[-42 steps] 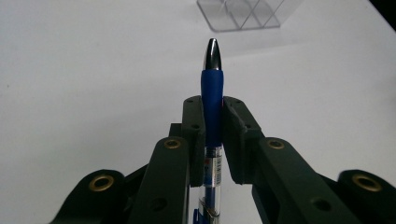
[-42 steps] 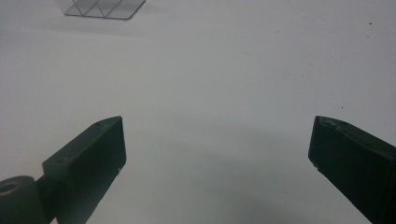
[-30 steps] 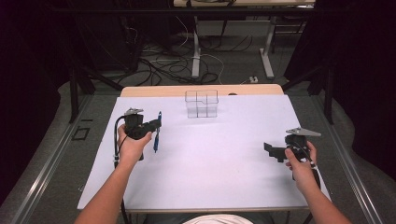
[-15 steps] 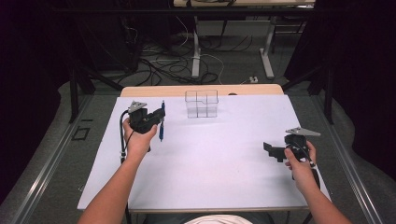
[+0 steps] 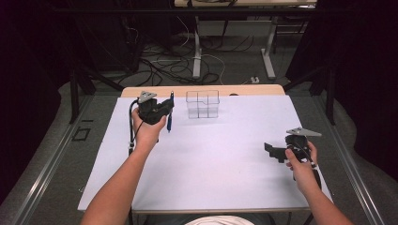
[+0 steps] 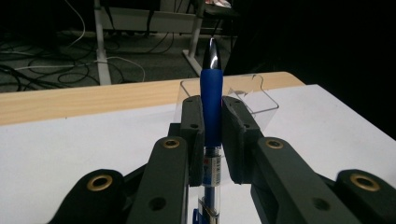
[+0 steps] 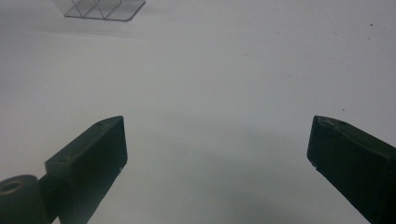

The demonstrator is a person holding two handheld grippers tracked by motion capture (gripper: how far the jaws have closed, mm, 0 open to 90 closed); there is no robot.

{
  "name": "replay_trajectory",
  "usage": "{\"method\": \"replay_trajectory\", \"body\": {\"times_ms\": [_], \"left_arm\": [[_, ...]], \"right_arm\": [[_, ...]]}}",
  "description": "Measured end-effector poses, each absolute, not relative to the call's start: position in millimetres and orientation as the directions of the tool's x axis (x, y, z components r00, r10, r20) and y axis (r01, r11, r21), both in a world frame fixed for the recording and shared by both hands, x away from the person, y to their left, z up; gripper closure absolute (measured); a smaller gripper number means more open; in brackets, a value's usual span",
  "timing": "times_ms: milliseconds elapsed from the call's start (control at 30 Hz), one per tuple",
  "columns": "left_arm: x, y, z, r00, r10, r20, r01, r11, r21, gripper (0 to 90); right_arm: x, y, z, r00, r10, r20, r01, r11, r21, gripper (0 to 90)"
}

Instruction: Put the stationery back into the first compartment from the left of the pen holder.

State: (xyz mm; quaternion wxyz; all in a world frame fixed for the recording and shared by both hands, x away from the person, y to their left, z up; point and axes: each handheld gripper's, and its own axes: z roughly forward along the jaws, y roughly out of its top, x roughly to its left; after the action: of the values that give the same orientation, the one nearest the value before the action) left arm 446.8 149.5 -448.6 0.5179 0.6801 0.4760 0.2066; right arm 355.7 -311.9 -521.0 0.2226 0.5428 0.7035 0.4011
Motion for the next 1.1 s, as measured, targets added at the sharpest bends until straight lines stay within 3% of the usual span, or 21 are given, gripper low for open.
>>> {"method": "replay_trajectory", "body": {"times_ms": [1100], "left_arm": [[493, 105, -415, 0.481, 0.862, -0.161, 0.351, -0.021, 0.936, 79.9]], "right_arm": [[354, -313, -518, -0.3, 0.945, 0.128, 0.58, 0.074, 0.811, 5.7]]}}
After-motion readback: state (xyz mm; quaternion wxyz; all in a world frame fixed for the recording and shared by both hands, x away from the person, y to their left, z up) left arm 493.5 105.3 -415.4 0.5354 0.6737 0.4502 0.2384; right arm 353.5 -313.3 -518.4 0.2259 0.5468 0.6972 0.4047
